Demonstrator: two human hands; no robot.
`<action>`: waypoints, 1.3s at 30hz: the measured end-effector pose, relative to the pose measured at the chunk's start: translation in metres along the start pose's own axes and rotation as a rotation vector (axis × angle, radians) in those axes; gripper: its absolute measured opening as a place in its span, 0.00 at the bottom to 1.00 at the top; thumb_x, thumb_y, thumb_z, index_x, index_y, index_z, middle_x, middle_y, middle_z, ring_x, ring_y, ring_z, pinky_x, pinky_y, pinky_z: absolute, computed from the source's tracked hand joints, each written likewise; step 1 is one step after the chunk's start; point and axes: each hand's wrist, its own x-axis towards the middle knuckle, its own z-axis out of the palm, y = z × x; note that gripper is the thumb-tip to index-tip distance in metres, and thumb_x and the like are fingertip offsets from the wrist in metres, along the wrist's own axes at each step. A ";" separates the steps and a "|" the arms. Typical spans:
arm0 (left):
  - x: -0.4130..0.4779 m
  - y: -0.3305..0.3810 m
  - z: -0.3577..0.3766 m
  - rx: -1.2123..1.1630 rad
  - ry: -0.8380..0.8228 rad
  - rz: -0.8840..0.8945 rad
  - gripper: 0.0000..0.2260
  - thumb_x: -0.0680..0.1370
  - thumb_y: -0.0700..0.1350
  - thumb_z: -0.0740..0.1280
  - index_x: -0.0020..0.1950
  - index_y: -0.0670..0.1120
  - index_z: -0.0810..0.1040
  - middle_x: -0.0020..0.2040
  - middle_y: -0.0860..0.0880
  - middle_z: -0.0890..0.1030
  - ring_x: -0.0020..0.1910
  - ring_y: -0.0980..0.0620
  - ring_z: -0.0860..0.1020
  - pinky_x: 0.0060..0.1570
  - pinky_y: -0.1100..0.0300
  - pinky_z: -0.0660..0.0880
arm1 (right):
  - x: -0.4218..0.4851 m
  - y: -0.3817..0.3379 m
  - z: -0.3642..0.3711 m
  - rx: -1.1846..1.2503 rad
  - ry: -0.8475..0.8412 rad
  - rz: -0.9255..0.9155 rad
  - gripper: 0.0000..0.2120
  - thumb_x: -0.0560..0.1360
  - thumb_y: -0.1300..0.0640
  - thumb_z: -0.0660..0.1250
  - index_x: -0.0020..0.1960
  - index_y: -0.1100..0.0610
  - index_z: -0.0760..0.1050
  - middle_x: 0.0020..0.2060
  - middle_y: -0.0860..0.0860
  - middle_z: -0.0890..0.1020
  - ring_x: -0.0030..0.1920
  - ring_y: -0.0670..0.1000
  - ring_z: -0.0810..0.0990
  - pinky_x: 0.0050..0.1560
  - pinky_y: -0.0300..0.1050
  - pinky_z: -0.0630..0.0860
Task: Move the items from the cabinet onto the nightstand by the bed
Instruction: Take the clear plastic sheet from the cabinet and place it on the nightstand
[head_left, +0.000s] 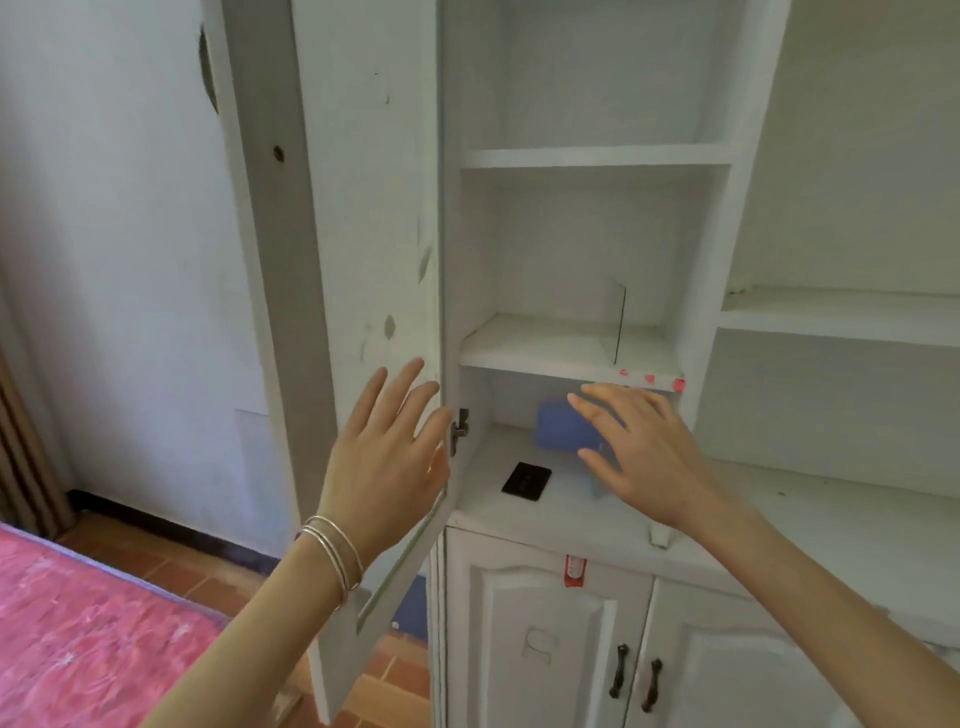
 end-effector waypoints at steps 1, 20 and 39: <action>0.009 0.007 0.013 -0.020 -0.003 -0.002 0.10 0.74 0.41 0.67 0.54 0.40 0.80 0.60 0.39 0.77 0.68 0.38 0.68 0.70 0.42 0.59 | 0.000 0.012 0.002 -0.014 -0.005 0.014 0.24 0.74 0.47 0.56 0.66 0.57 0.70 0.62 0.55 0.75 0.62 0.54 0.72 0.61 0.49 0.61; 0.170 0.072 0.217 -0.263 -0.211 -0.083 0.20 0.72 0.50 0.55 0.56 0.42 0.79 0.53 0.43 0.80 0.53 0.42 0.79 0.53 0.49 0.75 | 0.113 0.178 0.079 0.033 0.084 0.131 0.29 0.75 0.44 0.56 0.68 0.63 0.67 0.62 0.59 0.75 0.61 0.58 0.74 0.61 0.49 0.66; 0.196 0.051 0.249 -0.377 -0.025 0.024 0.16 0.74 0.47 0.56 0.54 0.42 0.79 0.53 0.44 0.80 0.54 0.43 0.78 0.52 0.52 0.73 | 0.129 0.182 0.085 0.409 0.415 0.465 0.23 0.70 0.67 0.68 0.64 0.57 0.73 0.42 0.48 0.77 0.37 0.49 0.78 0.44 0.45 0.79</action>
